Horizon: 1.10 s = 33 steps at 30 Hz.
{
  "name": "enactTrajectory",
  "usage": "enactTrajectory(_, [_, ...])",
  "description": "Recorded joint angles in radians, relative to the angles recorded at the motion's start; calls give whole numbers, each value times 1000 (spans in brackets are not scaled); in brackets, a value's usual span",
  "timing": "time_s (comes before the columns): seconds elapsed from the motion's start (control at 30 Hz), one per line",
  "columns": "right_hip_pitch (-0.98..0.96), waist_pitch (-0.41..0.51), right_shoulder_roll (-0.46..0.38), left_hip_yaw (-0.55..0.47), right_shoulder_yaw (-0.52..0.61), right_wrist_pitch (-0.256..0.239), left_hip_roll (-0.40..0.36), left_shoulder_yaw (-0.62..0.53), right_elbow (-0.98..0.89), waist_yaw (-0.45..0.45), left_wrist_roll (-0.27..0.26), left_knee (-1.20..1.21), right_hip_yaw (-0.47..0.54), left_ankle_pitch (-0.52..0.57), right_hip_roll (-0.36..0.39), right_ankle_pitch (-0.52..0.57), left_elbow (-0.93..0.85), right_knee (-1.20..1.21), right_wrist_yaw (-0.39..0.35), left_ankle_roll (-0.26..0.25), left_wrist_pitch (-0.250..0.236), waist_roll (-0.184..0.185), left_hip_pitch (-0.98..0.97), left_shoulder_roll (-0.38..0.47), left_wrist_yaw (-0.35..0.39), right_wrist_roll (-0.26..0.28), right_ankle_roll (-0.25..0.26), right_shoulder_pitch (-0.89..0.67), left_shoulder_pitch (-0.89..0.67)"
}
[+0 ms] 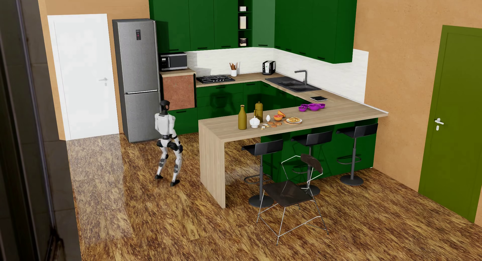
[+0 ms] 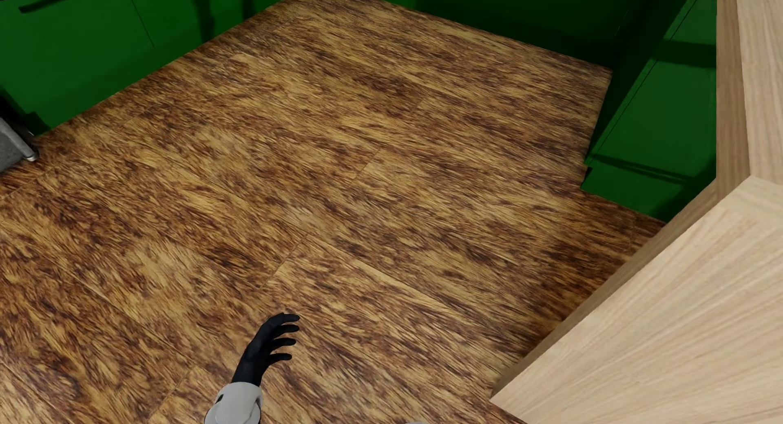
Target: Go around the corner
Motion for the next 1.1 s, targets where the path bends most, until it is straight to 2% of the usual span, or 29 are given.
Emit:
enactTrajectory(0.07, [114, 6, 66, -7, -64, -15, -37, 112, -131, 103, 73, -121, 31, -106, 48, -51, -1, -51, -45, -6, -12, 62, -63, 19, -85, 73, 9, -32, 137])
enactTrajectory(0.1, [125, 2, 95, 1, -75, -38, -35, 158, -164, 122, 99, -226, 51, -77, 66, -74, 39, 11, -54, 1, -20, 83, -51, 58, -117, 102, -1, -82, 192])
enactTrajectory(0.13, [72, 0, 95, 39, -35, -69, -34, 160, -135, 101, 98, -215, 53, -127, 52, 2, 61, 170, -39, 112, 15, 65, -8, 94, -125, 123, -27, -134, 207])
enactTrajectory(0.17, [12, -9, 85, 82, -38, -99, -30, 144, -87, 81, 79, -230, 28, -165, 19, 91, 46, 279, 0, 166, 78, 41, 42, 117, -115, 143, -62, -152, 200])
enactTrajectory(0.2, [-32, -19, 74, 113, -60, -110, -19, 120, -100, 46, 51, -261, -21, -195, -21, 123, 21, 305, 46, 131, 143, 28, 104, 103, -87, 158, -101, -113, 179])
enactTrajectory(0.23, [-69, -25, 75, 147, -84, -93, -18, 119, -126, -3, 20, -312, -45, -214, -44, 93, 3, 287, 78, 137, 191, 5, 178, 76, -54, 156, -82, -85, 131])
enactTrajectory(0.27, [-99, -25, 62, 169, -97, -72, -4, 110, -148, -44, -11, -344, -60, -240, -45, 47, -36, 239, 85, 124, 231, -4, 241, 56, -25, 149, -34, -57, 53])
enactTrajectory(0.3, [-123, -31, 57, 191, -98, -51, 9, 87, -169, -78, -39, -373, -57, -268, -35, 12, -67, 183, 66, 107, 228, -15, 303, 47, -1, 137, 8, -23, -16])
enactTrajectory(0.33, [-114, -27, 30, 163, -65, -41, 6, 79, -136, -62, -55, -224, -43, -228, -40, 53, -76, 60, 26, 83, 172, -28, 276, 5, 6, 121, -4, 0, -67])
enactTrajectory(0.37, [-87, -24, 1, 87, -5, -44, -13, 59, -12, -14, -54, -10, -33, -84, -30, 71, -30, 21, -22, 64, 88, -13, 176, -40, -2, 109, -24, -7, -84])
enactTrajectory(0.4, [-52, -16, 9, 16, -12, -35, -49, -7, 42, 42, -35, 98, -22, -9, -5, 36, -3, 15, -62, 49, 18, 25, 71, -7, -27, 108, -24, -18, -26])
enactTrajectory(0.43, [-10, -11, 21, -17, -53, -25, -81, 51, -7, 115, 7, 100, 5, -56, 17, 11, 4, -8, -88, 34, 17, 67, -21, 10, -69, 113, -18, -14, 58])
enactTrajectory(0.5, [109, -1, 32, -14, -42, -27, -56, 166, -67, 207, 99, 23, 57, -122, 58, -32, 11, -85, -107, 5, 124, 154, -170, 21, -138, 88, -2, -85, 195])
enactTrajectory(0.57, [195, 7, 75, -8, -67, -38, 3, 180, -165, 184, 131, -264, 106, -82, 72, -73, 31, -82, -61, -45, 186, 189, -180, 74, -146, 22, 0, -187, 265])
enactTrajectory(0.6, [159, 25, 73, 19, -48, -50, 40, 175, -164, 153, 111, -352, 90, 50, 70, -27, 48, 91, -30, -70, 168, 182, -135, 108, -126, 0, -17, -218, 233])
enactTrajectory(0.63, [80, 32, 83, 62, -44, -57, 44, 170, -129, 106, 66, -343, 56, 78, 29, 114, 67, 267, 7, -27, 118, 128, -96, 133, -78, -1, -73, -225, 190])
enactTrajectory(0.67, [12, 42, 68, 101, -51, -64, 49, 174, -122, 64, 17, -344, 11, 32, -10, 204, 55, 354, 46, 79, 83, 71, -40, 126, -17, 10, -72, -181, 128])
enactTrajectory(0.7, [-37, 45, 51, 134, -77, -63, 59, 154, -134, 10, -26, -344, -24, -17, -38, 174, 26, 357, 73, 147, 51, 16, 20, 102, 44, 21, -30, -115, 80])
enactTrajectory(0.73, [-67, 20, 27, 162, -100, -52, 69, 110, -142, -42, -47, -359, -39, -57, -57, 91, -20, 268, 75, 89, 47, -30, 75, 67, 84, 22, -6, -58, 44])
enactTrajectory(0.77, [-69, -4, 17, 174, -115, -40, 79, 72, -126, -62, -45, -353, -32, -111, -60, 27, -35, 135, 55, 68, 53, -65, 125, 25, 100, 20, 16, -11, -9])
enactTrajectory(0.8, [-44, -23, 1, 146, -91, -35, 88, 26, -82, -56, -24, -291, -24, -172, -49, 12, -61, 21, 15, 47, 75, -78, 138, 4, 90, 27, 10, 30, -60])
enactTrajectory(0.83, [5, -16, -10, 77, -30, -26, 87, 36, -21, -22, 13, -126, -17, -116, -25, -30, -43, 20, -35, 31, 65, -68, 95, -20, 55, 51, 10, 19, -57])
enactTrajectory(0.87, [54, -16, 1, 3, -2, -10, 61, 62, -23, 23, 51, -6, -7, -43, -5, -61, -23, -2, -80, 23, 38, -35, 37, -42, 8, 83, 15, -2, 14])
enactTrajectory(0.93, [137, -9, 87, -36, -60, 11, 46, 149, -159, 117, 113, -156, 28, -137, 34, -110, 22, -23, -125, 12, 16, 48, -5, 34, -101, 138, 24, -85, 187])
enactTrajectory(0.97, [116, -3, 134, -12, -50, -7, 51, 176, -165, 124, 116, -207, 50, -208, 33, -80, 55, 90, -116, 42, 36, 57, 33, 86, -131, 153, 18, -142, 229])
enactTrajectory(1.0, [57, -3, 120, 26, -14, -39, 53, 163, -125, 104, 94, -221, 52, -249, 18, 36, 69, 241, -64, 53, 90, 48, 88, 121, -131, 171, -40, -164, 229])
enactTrajectory(1.03, [1, 2, 87, 66, -31, -57, 51, 161, -110, 66, 57, -269, 25, -273, -3, 99, 47, 314, 11, 50, 159, 30, 168, 120, -107, 181, -76, -143, 188])
enactTrajectory(1.07, [-55, 7, 72, 101, -72, -55, 58, 149, -152, 24, 16, -303, -23, -286, -19, 101, -21, 293, 66, 40, 226, 17, 235, 93, -72, 172, -79, -103, 123])
enactTrajectory(1.1, [-83, 18, 49, 122, -42, -49, 72, 123, -170, 3, -12, -203, -70, -242, -37, 66, -74, 180, 79, 16, 251, 4, 240, 38, -35, 143, -84, -76, 42])
